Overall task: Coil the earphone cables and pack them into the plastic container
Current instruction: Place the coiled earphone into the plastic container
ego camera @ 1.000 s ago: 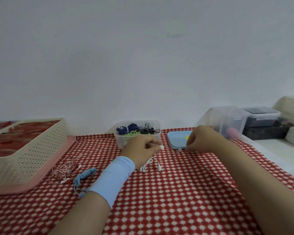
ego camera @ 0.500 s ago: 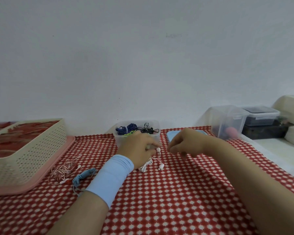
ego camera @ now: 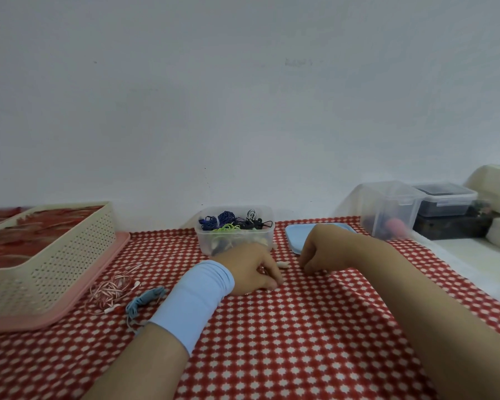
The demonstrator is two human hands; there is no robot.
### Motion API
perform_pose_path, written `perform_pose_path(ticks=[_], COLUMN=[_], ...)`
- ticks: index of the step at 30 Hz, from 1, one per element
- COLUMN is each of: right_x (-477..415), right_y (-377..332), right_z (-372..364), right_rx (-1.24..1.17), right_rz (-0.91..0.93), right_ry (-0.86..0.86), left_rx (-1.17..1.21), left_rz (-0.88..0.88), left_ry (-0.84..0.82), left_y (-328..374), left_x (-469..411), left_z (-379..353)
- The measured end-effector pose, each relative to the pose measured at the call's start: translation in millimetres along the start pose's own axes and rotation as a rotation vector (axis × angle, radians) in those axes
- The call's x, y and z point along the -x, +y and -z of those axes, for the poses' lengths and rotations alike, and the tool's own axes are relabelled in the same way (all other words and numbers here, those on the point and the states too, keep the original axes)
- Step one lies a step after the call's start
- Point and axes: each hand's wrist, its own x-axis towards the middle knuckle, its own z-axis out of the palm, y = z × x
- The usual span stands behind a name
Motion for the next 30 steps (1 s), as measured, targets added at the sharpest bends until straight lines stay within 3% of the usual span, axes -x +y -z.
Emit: perform_pose_path(ticks=[2,7,14,19,30], right_x=[3,11,17,14,13], right_y=[0,-7,-17,-25,-24], right_z=[2,11,11,3,0], right_rx=[-0.042,-0.424,-1.036,-1.099,-1.025], right_rz=[0.002,0.088,0.030,0.057,0.067], right_ry=[0.014,0.130,0.070,-0.022,-0.031], left_rx=[0.115,0.716,1.255,1.351,1.393], left_rz=[0.012,0.113,0.249,0.238,0.230], left_ry=[0.068,0.364,0.276,0.270,0.266], left_y=[-3,-5,-7,-9,-8], left_x=[-1,-3,-5,-6,-3], left_z=[-2,-7,-14,-17,-16])
